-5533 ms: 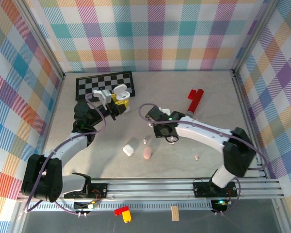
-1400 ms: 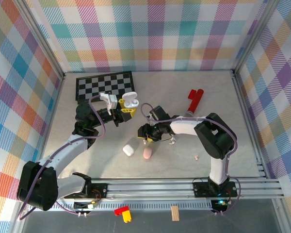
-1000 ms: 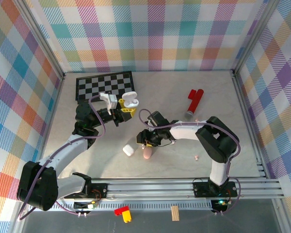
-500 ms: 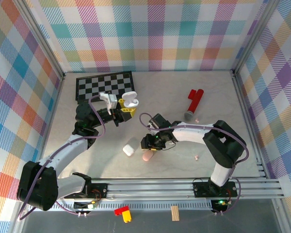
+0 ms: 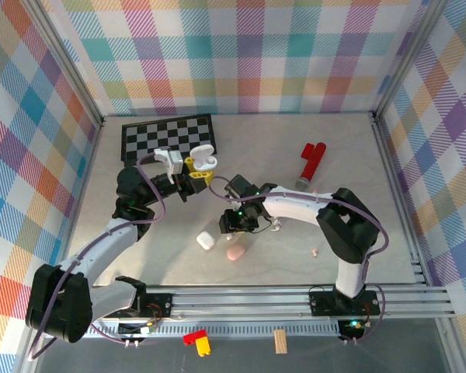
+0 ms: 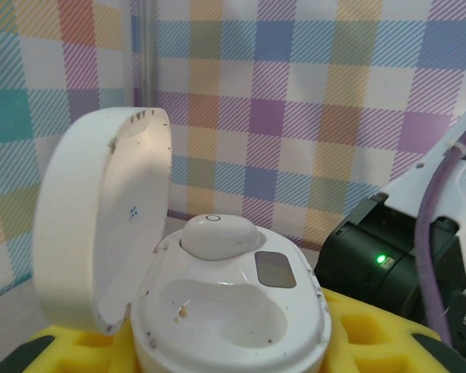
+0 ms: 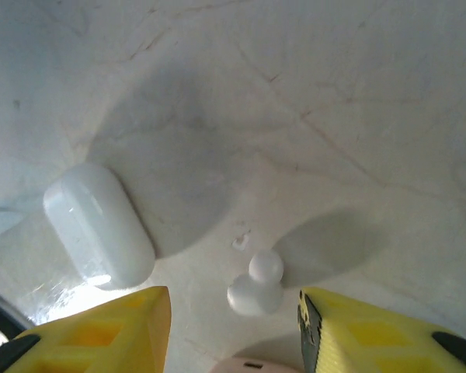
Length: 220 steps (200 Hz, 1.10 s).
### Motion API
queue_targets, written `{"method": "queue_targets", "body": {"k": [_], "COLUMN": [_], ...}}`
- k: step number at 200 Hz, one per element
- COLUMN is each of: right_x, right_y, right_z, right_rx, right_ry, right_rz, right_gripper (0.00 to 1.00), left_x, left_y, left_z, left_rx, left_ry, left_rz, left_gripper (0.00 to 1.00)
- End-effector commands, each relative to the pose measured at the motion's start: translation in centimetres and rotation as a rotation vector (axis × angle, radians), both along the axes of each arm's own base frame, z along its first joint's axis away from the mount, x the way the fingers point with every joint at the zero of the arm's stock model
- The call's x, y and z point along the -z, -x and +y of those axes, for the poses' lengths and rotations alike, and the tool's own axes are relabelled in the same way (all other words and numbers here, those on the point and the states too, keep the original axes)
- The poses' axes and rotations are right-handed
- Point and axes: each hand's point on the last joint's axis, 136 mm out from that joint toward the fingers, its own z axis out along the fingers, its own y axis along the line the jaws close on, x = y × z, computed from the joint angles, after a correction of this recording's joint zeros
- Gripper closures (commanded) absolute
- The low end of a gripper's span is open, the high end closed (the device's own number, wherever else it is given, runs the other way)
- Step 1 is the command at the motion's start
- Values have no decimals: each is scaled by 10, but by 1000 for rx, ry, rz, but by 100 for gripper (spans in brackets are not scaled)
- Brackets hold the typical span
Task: Insert wireless bluetooth earbuds into charging case
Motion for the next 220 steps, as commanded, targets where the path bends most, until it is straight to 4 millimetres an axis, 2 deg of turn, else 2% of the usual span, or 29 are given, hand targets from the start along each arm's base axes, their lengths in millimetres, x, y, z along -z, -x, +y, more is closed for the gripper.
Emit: {"method": "queue_targets", "body": {"k": [1, 60, 108, 173, 220], "right_x": [12, 28, 33, 30, 20], "right_y": [7, 12, 11, -2, -16], "right_z": [-4, 3, -2, -7, -22], "right_rx": [-34, -53, -29, 47, 103], "right_ry": [77, 126, 176, 200, 182], "right_rz": [31, 71, 70, 21, -7], "right_gripper": [53, 57, 68, 83, 85], "left_x": [-16, -31, -33, -35, -32], "left_y": [11, 26, 30, 33, 32], "left_z": [7, 12, 13, 12, 11], "left_rx": [-16, -38, -33, -17, -17], "left_ry": [2, -41, -39, -44, -51], "left_rz": [-72, -117, -122, -117, -113], "left_gripper": [66, 66, 66, 66, 66]}}
